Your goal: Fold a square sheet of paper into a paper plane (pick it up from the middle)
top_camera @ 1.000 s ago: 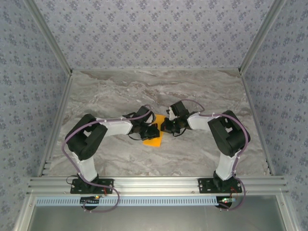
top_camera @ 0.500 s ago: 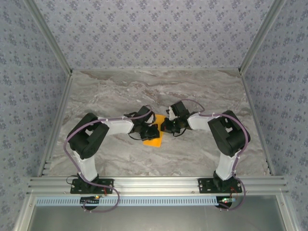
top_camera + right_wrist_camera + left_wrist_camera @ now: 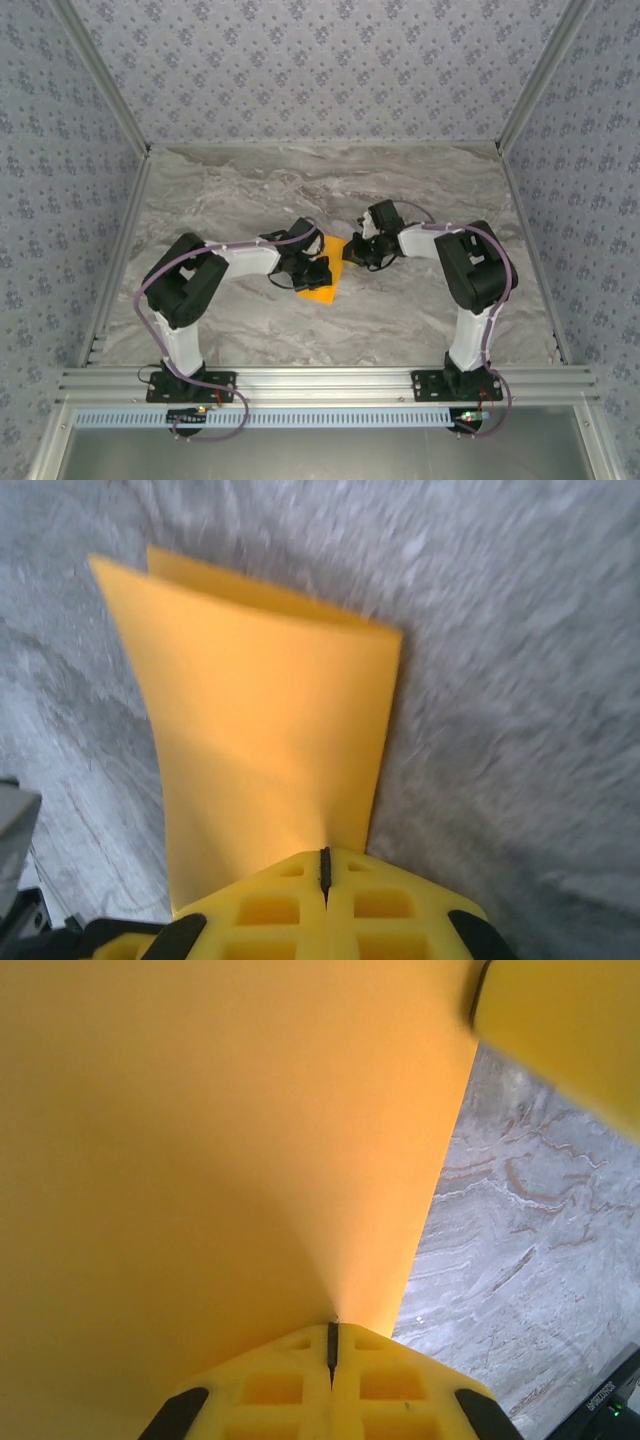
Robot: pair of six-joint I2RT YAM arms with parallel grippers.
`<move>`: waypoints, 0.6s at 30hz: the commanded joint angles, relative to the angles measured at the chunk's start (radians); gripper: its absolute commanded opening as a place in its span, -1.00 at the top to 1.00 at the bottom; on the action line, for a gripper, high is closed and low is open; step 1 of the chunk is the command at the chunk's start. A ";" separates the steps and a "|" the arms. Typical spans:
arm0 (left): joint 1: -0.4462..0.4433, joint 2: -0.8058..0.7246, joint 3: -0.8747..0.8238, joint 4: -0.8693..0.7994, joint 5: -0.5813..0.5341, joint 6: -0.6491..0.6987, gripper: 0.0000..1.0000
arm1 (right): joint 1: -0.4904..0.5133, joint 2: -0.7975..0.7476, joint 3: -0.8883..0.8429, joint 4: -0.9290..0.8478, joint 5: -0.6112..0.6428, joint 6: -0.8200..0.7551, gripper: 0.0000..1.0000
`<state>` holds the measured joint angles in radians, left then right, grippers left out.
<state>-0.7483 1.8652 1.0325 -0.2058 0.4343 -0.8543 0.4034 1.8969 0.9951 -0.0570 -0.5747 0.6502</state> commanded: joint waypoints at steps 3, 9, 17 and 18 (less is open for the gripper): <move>-0.021 0.046 -0.040 -0.133 0.000 0.010 1.00 | -0.079 0.084 0.095 -0.058 0.119 -0.013 1.00; -0.022 0.051 -0.039 -0.126 0.002 0.012 1.00 | -0.109 0.111 0.187 -0.125 0.134 -0.050 1.00; -0.021 0.052 -0.024 -0.125 -0.002 0.017 1.00 | -0.087 0.028 0.228 -0.143 0.088 -0.070 1.00; -0.021 0.051 -0.020 -0.123 -0.003 0.016 1.00 | -0.073 0.014 0.214 -0.137 0.077 -0.075 1.00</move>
<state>-0.7486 1.8675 1.0336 -0.2001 0.4381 -0.8539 0.2993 1.9713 1.2213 -0.1753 -0.4854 0.6071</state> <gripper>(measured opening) 0.053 0.065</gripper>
